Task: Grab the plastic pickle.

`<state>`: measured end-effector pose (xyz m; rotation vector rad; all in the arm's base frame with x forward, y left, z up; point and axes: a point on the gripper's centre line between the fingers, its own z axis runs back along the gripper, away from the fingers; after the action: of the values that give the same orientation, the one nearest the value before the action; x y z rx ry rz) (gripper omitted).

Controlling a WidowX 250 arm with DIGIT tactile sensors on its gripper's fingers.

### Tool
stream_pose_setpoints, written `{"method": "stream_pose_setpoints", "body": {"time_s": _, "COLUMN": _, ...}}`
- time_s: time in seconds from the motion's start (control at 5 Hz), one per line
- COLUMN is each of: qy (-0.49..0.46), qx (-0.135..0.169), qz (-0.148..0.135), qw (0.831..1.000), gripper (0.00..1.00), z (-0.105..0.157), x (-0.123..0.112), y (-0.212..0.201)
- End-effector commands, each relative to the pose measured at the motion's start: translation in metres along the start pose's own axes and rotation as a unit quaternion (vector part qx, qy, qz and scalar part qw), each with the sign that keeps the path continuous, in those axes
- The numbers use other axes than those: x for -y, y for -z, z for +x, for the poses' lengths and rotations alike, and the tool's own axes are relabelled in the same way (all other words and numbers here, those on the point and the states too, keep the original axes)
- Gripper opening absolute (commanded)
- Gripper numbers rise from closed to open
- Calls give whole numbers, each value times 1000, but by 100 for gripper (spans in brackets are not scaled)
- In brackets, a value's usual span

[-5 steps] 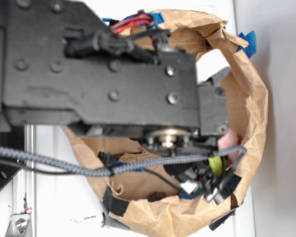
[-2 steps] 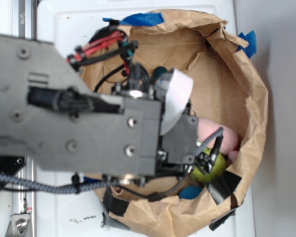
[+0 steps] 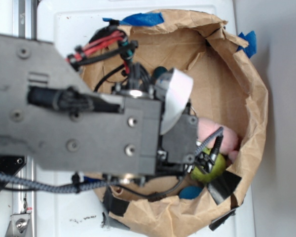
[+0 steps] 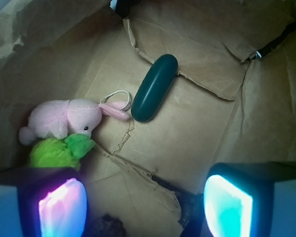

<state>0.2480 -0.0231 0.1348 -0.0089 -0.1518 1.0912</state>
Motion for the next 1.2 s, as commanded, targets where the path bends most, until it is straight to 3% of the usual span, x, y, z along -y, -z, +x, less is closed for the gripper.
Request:
{"method": "stream_pose_setpoints", "body": {"time_s": 0.0, "qy": -33, "qx": 29, "qz": -7, "qw": 999, "gripper": 100, "z": 19, "x": -5, "y": 22}}
{"method": "stream_pose_setpoints", "body": {"time_s": 0.2, "qy": -54, "qx": 56, "qz": -12, "qw": 997, "gripper": 100, "z": 29, "x": -7, "y": 48}}
{"method": "stream_pose_setpoints", "body": {"time_s": 0.6, "qy": -81, "qx": 25, "qz": -8, "qw": 996, "gripper": 100, "z": 56, "x": -3, "y": 61}}
{"method": "stream_pose_setpoints", "body": {"time_s": 0.8, "qy": -95, "qx": 20, "qz": -6, "qw": 995, "gripper": 100, "z": 65, "x": -1, "y": 61}}
{"method": "stream_pose_setpoints", "body": {"time_s": 1.0, "qy": -106, "qx": 33, "qz": 10, "qw": 994, "gripper": 100, "z": 68, "x": -1, "y": 67}}
